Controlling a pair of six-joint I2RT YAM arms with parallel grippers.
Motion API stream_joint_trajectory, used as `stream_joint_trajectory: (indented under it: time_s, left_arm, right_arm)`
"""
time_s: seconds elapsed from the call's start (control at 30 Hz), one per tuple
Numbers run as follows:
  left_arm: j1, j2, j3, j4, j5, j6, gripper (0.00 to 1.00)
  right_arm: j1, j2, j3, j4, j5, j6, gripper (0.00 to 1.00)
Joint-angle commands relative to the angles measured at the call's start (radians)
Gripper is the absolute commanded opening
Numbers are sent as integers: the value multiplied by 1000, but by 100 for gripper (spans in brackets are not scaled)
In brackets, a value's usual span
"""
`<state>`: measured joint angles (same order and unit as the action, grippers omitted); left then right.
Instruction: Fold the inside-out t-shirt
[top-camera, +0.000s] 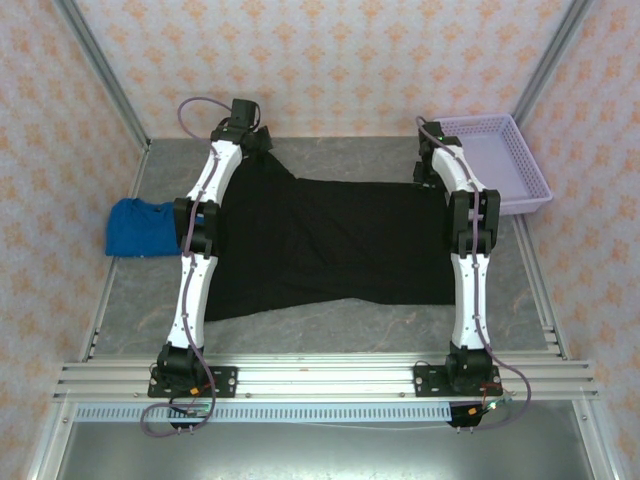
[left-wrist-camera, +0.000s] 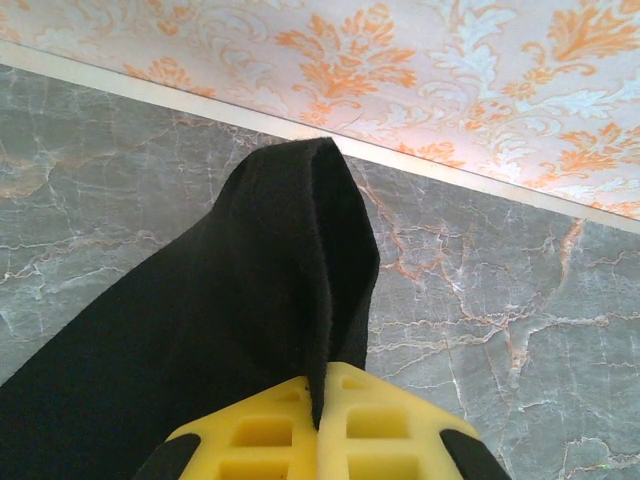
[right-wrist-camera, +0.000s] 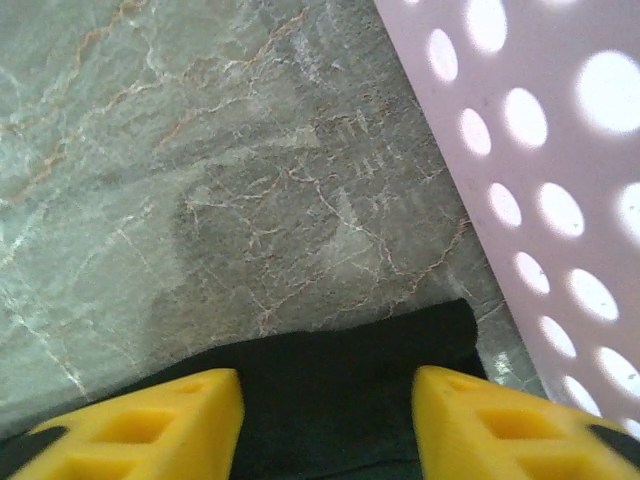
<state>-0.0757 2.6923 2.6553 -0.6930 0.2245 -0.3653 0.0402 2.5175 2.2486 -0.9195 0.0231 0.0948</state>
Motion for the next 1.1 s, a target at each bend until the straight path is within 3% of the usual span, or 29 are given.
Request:
stream_joint_trajectory:
  time_s: [0.0,0.2,0.33,0.47,0.6,0.8,1.07]
  left_arm:
    - [10,-65,-6,-23,-16,28,3]
    - [9,-70,-6,-11,8,18,3]
    - [8,-77,-5,-9,12,15,3]
    - [9,-84,-5,-19,6,21,3]
    - [18,-105,-16,-45,-25,28,3]
    - [53,-130,-49,-41,-26,25,2]
    - [53,-105,-49,-11,0,9,2]
  right_arm:
    - [-13,57,15,-49,-9,-14,37]
    - [-13,73,46,-27,-3,-42,15]
    - [-9,57,59,-15,7,-74,10]
    - [13,29,53,-12,33,-165,23]
    - [37,35,68,-69,-25,-165,32]
    - [89,-11,15,-41,130,-155,49]
    - [162,-160,-119,43,98,-117,59]
